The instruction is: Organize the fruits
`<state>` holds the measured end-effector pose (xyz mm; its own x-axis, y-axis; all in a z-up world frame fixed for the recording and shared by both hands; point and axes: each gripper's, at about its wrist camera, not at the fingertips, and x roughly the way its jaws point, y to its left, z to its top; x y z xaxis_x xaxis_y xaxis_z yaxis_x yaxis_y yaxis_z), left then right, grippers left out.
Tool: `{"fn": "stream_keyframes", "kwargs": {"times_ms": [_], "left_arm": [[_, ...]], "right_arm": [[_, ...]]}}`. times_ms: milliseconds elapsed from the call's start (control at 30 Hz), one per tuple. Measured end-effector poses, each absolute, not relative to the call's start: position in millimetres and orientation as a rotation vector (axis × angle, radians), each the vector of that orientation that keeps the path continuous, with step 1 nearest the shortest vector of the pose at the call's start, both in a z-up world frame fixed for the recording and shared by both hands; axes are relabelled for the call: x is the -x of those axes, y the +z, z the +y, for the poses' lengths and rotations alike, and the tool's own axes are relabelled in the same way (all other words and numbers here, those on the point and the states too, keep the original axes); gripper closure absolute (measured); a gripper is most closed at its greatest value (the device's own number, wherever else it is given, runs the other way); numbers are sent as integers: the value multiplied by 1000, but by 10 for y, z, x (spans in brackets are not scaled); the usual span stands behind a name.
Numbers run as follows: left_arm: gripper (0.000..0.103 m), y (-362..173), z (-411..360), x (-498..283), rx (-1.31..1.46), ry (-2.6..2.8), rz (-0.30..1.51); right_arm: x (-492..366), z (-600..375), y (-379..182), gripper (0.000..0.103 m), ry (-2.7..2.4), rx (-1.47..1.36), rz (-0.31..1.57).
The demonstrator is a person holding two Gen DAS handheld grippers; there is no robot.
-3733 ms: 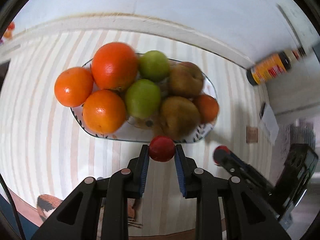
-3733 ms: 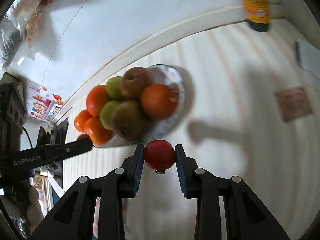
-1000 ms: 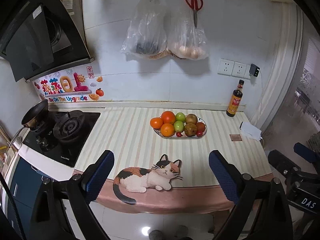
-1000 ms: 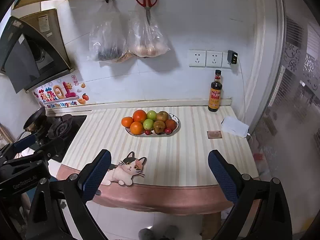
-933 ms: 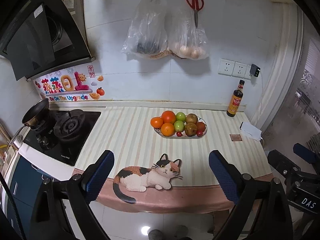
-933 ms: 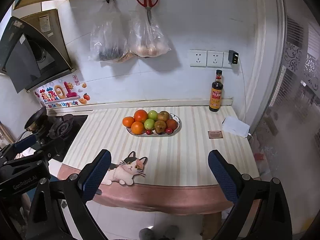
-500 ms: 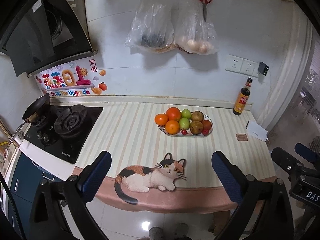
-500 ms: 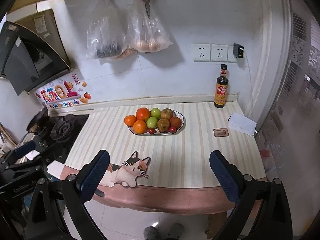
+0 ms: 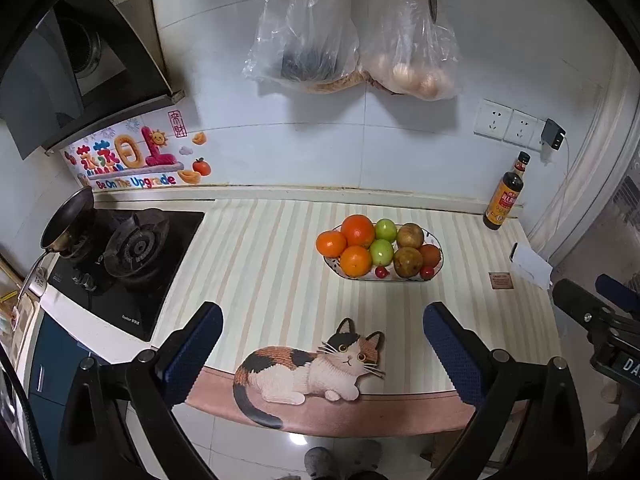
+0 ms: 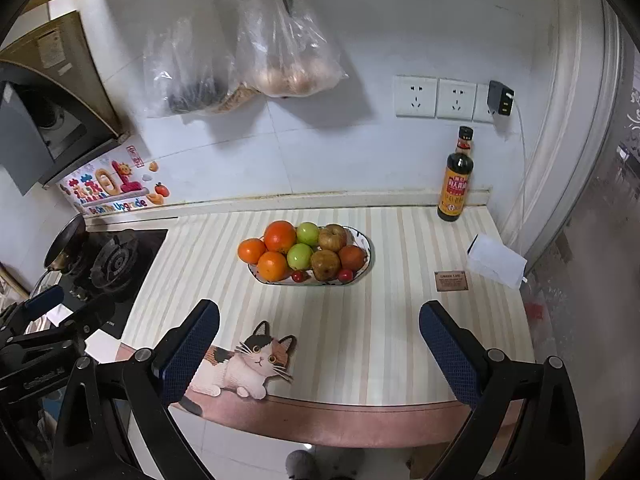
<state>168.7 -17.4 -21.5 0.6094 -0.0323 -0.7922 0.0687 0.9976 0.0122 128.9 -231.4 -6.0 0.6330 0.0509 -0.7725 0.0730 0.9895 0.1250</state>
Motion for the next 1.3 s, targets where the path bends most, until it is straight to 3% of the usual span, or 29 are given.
{"fn": "stream_keyframes", "kwargs": {"times_ms": [1300], "left_arm": [[0,-200,-230,-1682,-52,-44,928]], "right_arm": [[-1263,-2315,-216,1,5,-130,947]]}}
